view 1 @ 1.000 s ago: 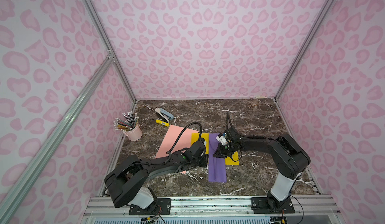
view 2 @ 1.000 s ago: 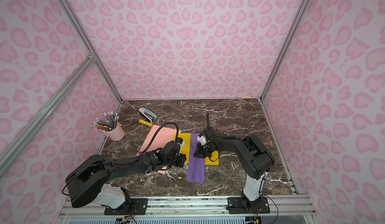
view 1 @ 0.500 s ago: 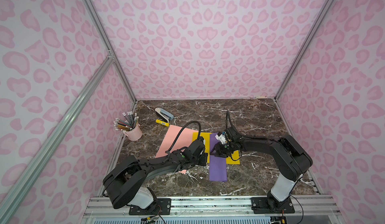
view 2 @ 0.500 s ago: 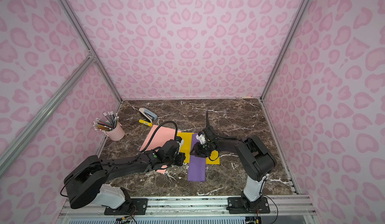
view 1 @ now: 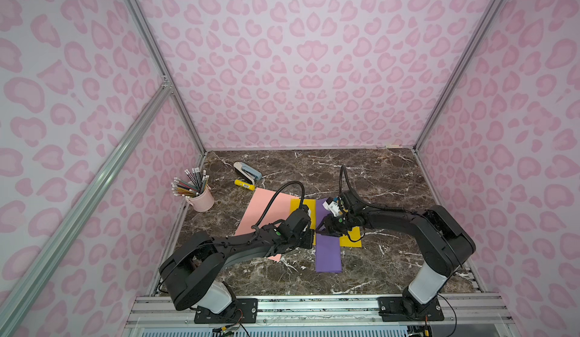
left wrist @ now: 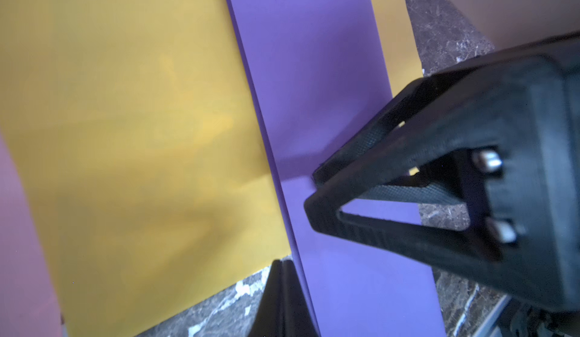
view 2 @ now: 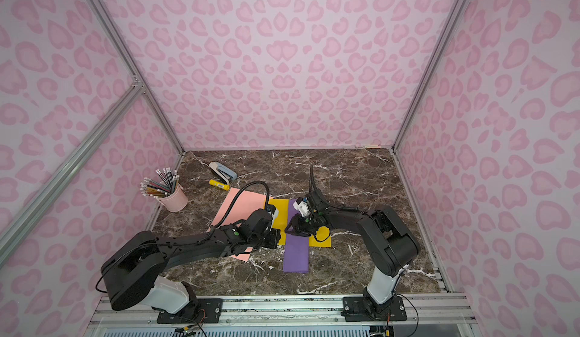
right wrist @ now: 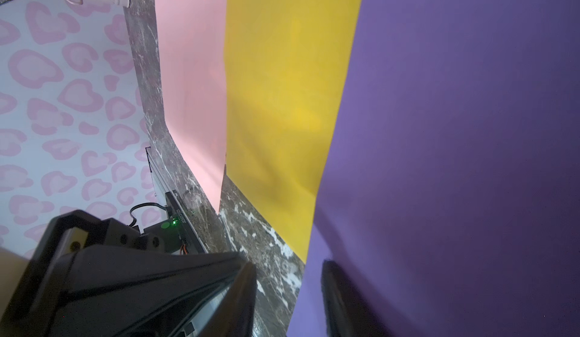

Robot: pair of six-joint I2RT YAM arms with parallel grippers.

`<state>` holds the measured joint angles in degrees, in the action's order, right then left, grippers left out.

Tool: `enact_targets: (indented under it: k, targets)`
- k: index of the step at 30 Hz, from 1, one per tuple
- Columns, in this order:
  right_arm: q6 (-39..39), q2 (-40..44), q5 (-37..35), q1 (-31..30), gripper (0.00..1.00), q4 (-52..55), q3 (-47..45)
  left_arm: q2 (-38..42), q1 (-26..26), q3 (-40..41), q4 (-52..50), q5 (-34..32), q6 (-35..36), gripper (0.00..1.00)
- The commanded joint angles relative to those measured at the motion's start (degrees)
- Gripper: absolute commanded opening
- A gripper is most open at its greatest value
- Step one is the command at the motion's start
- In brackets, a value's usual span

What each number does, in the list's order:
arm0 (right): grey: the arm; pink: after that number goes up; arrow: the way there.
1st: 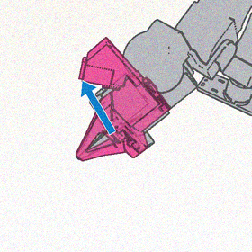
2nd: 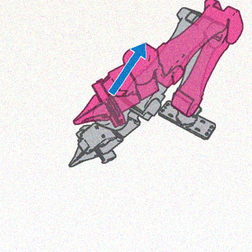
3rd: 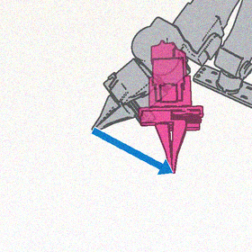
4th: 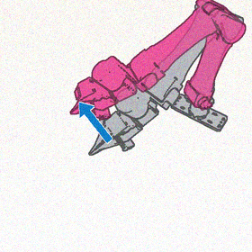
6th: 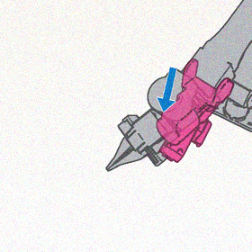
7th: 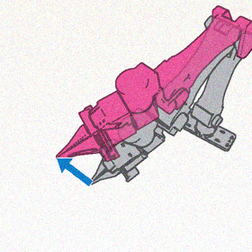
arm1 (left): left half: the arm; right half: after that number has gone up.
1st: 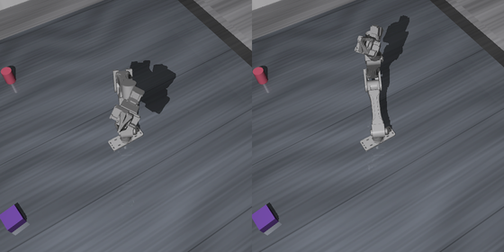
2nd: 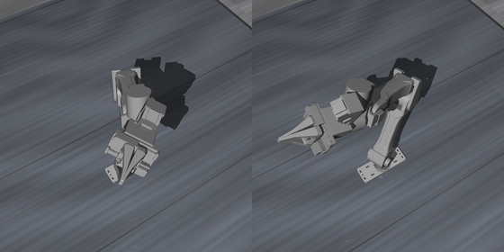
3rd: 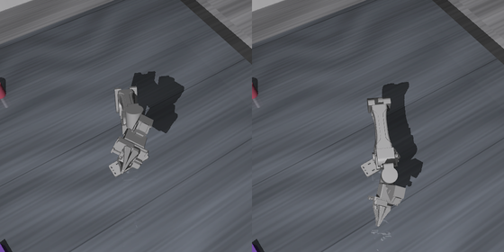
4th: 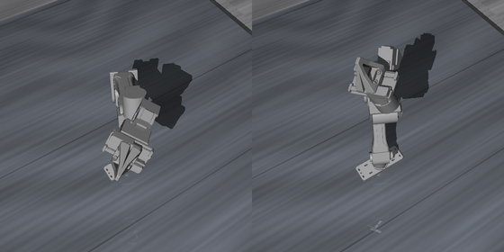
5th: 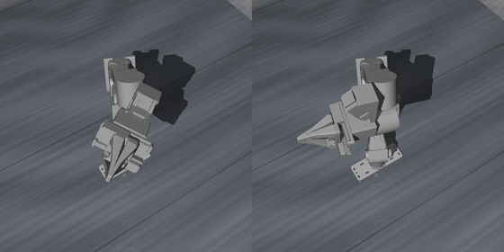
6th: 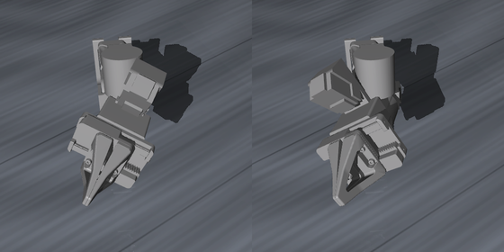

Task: Fold the rectangular paper in half along the long edge
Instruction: Fold the paper.

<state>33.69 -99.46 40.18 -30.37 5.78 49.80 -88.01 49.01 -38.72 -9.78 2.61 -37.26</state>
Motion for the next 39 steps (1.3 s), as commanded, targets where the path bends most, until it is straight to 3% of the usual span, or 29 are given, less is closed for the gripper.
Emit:
enact_targets:
  k: [1,39]
  targets:
    - [-0.8,-0.8,1.0,-0.1,0.39,-1.3,0.0,-0.5,-0.1,-0.7,1.4,0.1,0.8,0.04]
    - [-1.4,-1.8,2.3,0.7,0.38,-2.4,-0.2,-2.3,-0.1,-1.2,1.9,0.5,1.1,0.04]
